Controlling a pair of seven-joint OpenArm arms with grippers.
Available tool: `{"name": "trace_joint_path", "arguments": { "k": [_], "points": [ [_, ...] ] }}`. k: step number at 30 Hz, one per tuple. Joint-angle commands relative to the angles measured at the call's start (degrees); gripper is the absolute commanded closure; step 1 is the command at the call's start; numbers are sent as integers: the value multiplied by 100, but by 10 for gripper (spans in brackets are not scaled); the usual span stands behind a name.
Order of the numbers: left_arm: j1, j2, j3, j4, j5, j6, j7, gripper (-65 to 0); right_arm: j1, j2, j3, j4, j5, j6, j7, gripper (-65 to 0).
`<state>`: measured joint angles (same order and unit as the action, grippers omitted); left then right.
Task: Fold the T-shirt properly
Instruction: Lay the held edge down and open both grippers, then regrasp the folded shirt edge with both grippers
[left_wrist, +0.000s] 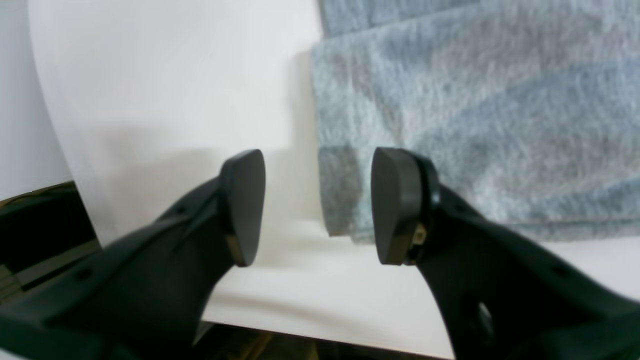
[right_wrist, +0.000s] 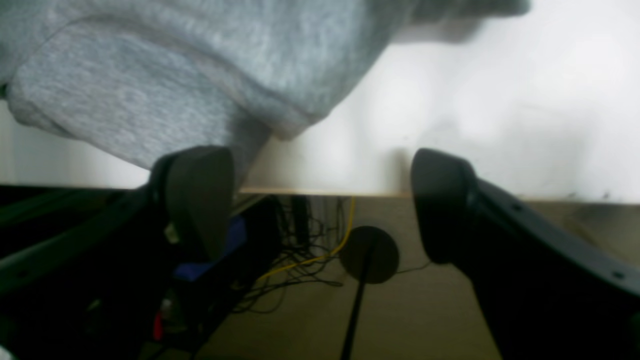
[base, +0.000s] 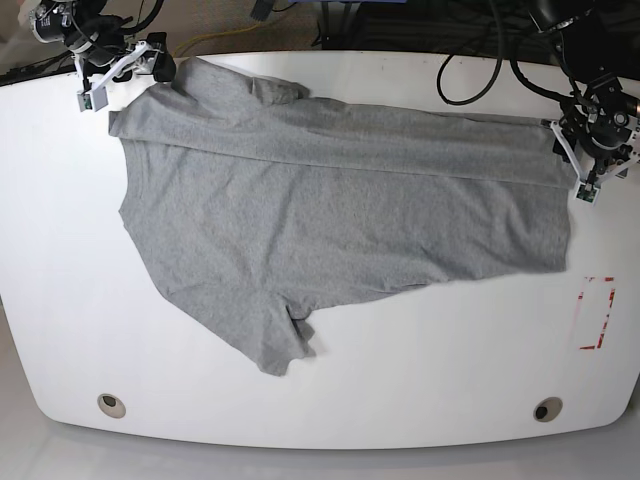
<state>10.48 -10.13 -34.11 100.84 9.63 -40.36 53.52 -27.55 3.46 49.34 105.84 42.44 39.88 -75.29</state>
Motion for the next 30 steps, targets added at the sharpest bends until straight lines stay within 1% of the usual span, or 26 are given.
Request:
{"name": "trace_joint_path", "arguments": {
  "k": [1, 6, 9, 11, 16, 17, 19, 20, 21, 22, 23, 25, 26, 27, 30],
  "points": [
    [-41, -99, -22, 101, 9, 36, -46, -318, -27, 36, -183, 93, 121, 12, 60, -517],
    [-41, -99, -22, 118, 9, 36, -46, -318, -19, 10, -508, 75, 113, 12, 78, -517],
    [-41, -108, -22, 118, 9, 36, -46, -318, -10, -78, -657, 66, 104, 12, 78, -517],
    [-41, -169, -22, 118, 9, 36, -46, -318, -1, -149, -728, 66, -11, 12, 78, -517],
    [-41, -178, -22, 118, 9, 36, -46, -318, 8, -263, -903, -22, -274, 12, 140, -509],
    [-41, -178, -22, 118, 9, 36, -46, -318, 8, -272, -903, -30, -292, 12, 166, -490],
    [-41, -178, -22, 118, 9, 36, -46, -318, -1, -280, -903, -48, -292, 12, 184, -420],
    [-41, -178, -22, 118, 9, 36, -46, -318, -10, -280, -903, -48, -274, 12, 184, -355],
    [-41, -178, -22, 118, 9, 36, -46, -318, -19, -289, -903, -48, -266, 12, 184, -276],
    [-41, -178, -22, 118, 17, 36, -46, -318, -19, -316, -903, -39, -266, 12, 184, -217],
    [-41, -178, -22, 110, 17, 36, -46, -318, -19, -333, -903, -30, -274, 12, 184, -176],
    [-41, -178, -22, 101, 26, 36, -46, -318, -19, -333, -903, -22, -266, 12, 166, -68],
    [-41, -178, -13, 101, 26, 36, -46, -318, -19, -333, -903, -13, -266, 12, 166, -25],
    [-41, -178, -13, 101, 26, 36, -46, -318, -19, -333, -903, -4, -266, 12, 166, 0],
    [-33, -178, -5, 101, 26, 36, -46, -318, -54, -333, -903, 233, -266, 12, 148, 0]
  ]
}}
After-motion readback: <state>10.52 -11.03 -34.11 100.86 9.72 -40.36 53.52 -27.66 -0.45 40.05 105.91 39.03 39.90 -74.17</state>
